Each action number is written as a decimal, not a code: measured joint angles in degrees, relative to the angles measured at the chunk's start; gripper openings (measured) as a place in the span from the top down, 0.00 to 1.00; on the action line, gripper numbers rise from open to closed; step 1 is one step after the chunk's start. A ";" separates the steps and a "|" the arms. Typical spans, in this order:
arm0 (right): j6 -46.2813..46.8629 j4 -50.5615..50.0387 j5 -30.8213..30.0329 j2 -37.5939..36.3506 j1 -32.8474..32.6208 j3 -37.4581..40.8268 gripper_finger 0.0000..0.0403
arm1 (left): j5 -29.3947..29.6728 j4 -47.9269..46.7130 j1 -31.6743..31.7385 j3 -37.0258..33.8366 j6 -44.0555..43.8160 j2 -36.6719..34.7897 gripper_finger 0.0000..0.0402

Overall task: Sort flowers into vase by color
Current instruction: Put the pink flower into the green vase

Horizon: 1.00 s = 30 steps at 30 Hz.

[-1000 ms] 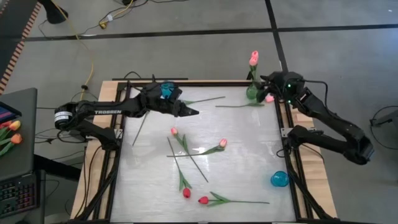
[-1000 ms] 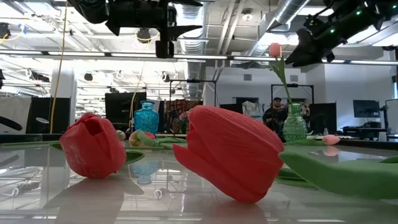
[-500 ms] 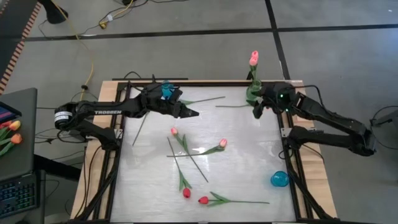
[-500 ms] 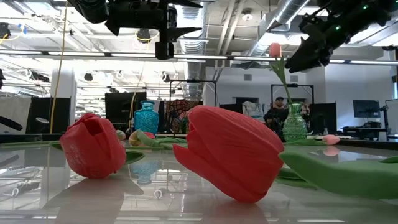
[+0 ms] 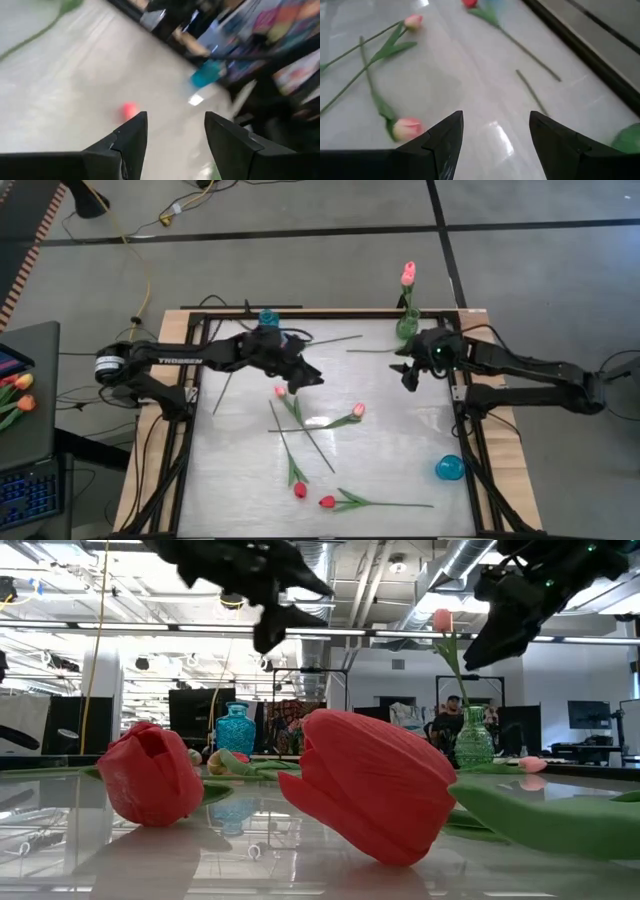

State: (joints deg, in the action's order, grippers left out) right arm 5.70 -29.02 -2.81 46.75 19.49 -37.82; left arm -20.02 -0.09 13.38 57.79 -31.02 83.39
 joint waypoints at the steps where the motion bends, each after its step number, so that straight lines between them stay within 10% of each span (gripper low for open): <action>1: 0.33 -0.11 -0.02 0.31 -0.57 0.00 0.37 | 0.62 -2.04 -0.36 2.38 2.61 2.04 0.54; 14: 6.43 -4.22 -0.04 1.34 -6.29 0.00 0.37 | 19.09 -14.79 -3.20 29.26 29.08 29.64 0.54; 30: 8.23 -4.02 -0.13 1.31 -9.53 0.00 0.37 | 17.60 -13.70 5.78 46.79 34.10 52.44 0.54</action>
State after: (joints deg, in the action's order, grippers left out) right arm 13.93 -33.03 -2.94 48.05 9.96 -37.82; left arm -2.42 -13.79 19.16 104.57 3.09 135.83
